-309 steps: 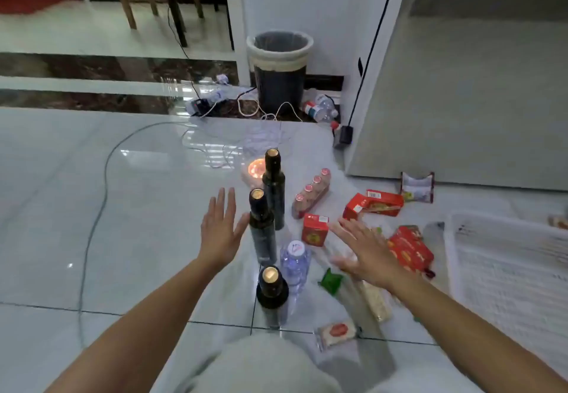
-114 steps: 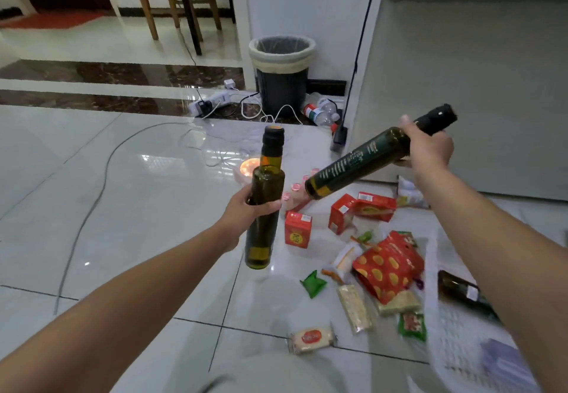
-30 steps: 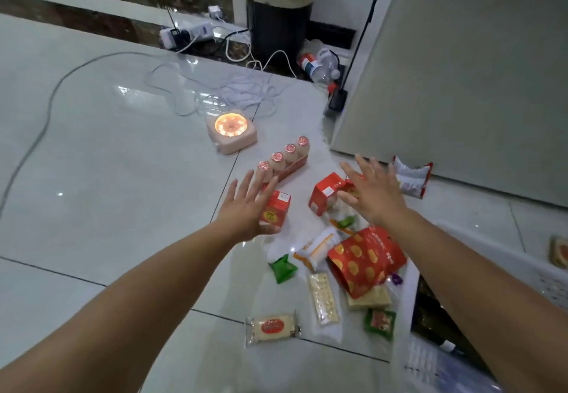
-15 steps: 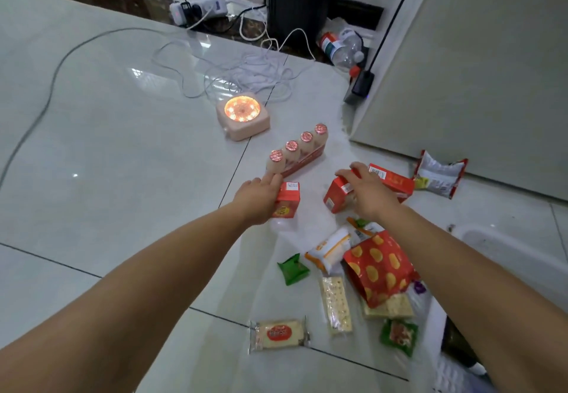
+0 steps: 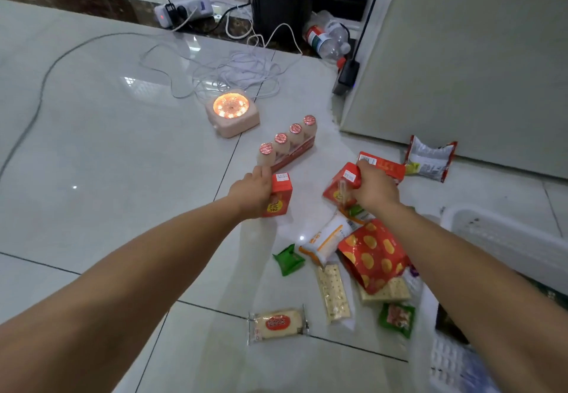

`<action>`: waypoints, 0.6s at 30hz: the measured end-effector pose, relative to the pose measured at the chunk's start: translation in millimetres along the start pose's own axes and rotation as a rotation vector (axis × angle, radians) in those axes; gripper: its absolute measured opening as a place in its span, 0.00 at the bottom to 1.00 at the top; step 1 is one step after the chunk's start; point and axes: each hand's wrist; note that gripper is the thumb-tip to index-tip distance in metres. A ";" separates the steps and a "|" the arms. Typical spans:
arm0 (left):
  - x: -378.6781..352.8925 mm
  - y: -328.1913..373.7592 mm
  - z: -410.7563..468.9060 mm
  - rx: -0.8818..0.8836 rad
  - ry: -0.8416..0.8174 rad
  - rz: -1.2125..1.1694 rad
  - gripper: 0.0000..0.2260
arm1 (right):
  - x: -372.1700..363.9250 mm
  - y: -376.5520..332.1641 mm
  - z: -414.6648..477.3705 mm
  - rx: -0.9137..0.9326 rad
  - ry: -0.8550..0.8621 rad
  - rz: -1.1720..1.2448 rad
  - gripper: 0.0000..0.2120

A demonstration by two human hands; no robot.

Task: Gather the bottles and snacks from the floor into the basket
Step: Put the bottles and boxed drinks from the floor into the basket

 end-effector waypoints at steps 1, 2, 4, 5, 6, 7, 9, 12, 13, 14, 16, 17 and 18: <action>3.6 2.7 -1.8 0.005 0.014 -0.007 0.28 | 6.2 3.1 -3.1 -0.031 0.030 0.049 0.15; 8.3 6.7 -3.4 0.006 0.031 -0.015 0.28 | 13.6 7.0 -5.8 -0.055 0.066 0.112 0.16; 21.4 18.0 -5.5 -0.018 0.062 -0.072 0.29 | 32.6 15.0 -11.0 -0.101 0.153 0.276 0.20; 28.1 25.2 -3.7 -0.037 0.079 -0.116 0.29 | 43.5 20.1 -14.9 -0.132 0.203 0.357 0.22; 35.6 34.7 -2.2 -0.059 0.102 -0.159 0.28 | 54.2 26.8 -19.1 -0.163 0.252 0.427 0.23; 42.8 46.3 -0.2 -0.090 0.136 -0.188 0.28 | 64.9 35.4 -24.4 -0.198 0.296 0.485 0.23; 56.9 76.8 2.2 -0.150 0.184 -0.175 0.27 | 85.3 57.6 -40.6 -0.267 0.380 0.557 0.24; 77.0 142.2 -3.0 -0.296 0.148 -0.153 0.20 | 112.8 105.4 -76.4 -0.374 0.522 0.617 0.24; 80.3 165.7 -4.4 -0.356 0.127 -0.181 0.19 | 120.0 124.4 -92.5 -0.427 0.564 0.633 0.24; 82.6 189.7 -6.9 -0.402 0.105 -0.206 0.19 | 125.1 144.9 -110.0 -0.491 0.600 0.637 0.23; 77.6 232.7 -8.5 -0.507 0.068 -0.223 0.20 | 132.7 182.5 -150.9 -0.622 0.654 0.600 0.22; 72.7 253.6 -11.0 -0.554 0.039 -0.206 0.21 | 133.7 201.3 -172.0 -0.689 0.670 0.561 0.23; 66.1 273.1 -14.6 -0.596 0.007 -0.179 0.23 | 133.0 218.9 -193.5 -0.751 0.676 0.514 0.23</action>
Point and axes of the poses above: each hand's wrist, its own z-axis towards the middle knuckle, its own x-axis out of the back of the hand, y = z × x, and after that the axes turned 5 degrees about -y, right-handed
